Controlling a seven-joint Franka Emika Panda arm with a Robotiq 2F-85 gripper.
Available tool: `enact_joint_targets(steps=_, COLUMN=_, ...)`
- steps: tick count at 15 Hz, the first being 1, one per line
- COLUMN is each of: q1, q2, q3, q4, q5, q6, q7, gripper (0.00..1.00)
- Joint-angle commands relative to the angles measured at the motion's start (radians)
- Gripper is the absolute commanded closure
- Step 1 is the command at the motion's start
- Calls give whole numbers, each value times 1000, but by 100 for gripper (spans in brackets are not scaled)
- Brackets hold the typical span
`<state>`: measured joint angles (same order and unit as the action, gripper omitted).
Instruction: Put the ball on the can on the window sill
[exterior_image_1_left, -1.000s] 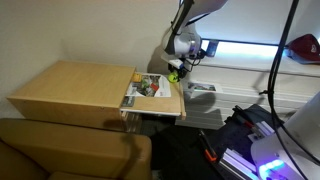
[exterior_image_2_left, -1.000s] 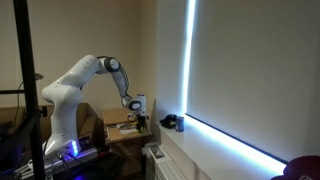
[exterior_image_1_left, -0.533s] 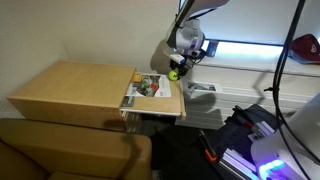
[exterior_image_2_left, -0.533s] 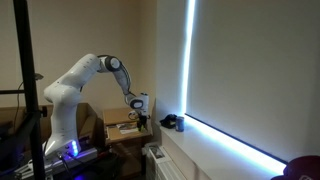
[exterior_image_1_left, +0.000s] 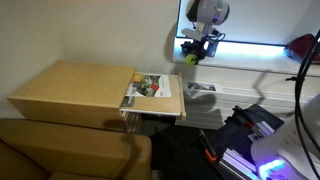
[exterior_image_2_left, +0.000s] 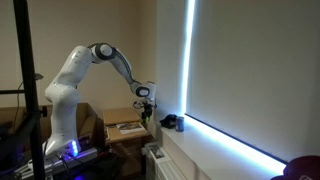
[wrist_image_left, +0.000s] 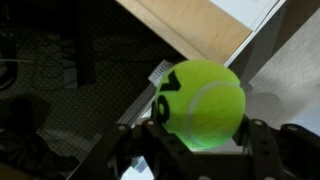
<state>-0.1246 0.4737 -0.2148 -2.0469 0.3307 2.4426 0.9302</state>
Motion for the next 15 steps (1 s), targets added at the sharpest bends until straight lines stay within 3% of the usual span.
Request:
enact_joint_targets(steps=1, q1=-47, q2=-177, q3=-67, q4=-98, q5=-54, q6=-55, q7=-41, gripper=62)
enact_joint_targets(steps=5, q1=-187, q2=-315, q3=-87, q4=-87, q5=139, q6=-84, q7=-187, gripper=62)
enact_joint_targets(steps=7, q1=-234, q2=-362, q3=-82, q4=-90, q5=270, q6=-119, q7=-364, gripper=62)
enact_joint_targets(steps=8, q1=-198, q2=-307, q3=-97, q4=-61, q5=187, q6=-83, q7=-250, gripper=37)
enact_joint_targets(steps=11, q1=-225, q2=-354, q3=-103, q4=-66, q5=242, q6=-119, q7=-336, gripper=37)
enact_joint_targets(steps=12, q1=-221, q2=-331, q3=-99, q4=-57, q5=235, q6=-108, q7=-338, gripper=62)
enact_joint_targets(steps=15, q1=-222, q2=-203, q3=-103, q4=75, q5=273, q6=27, q7=-252, gripper=62)
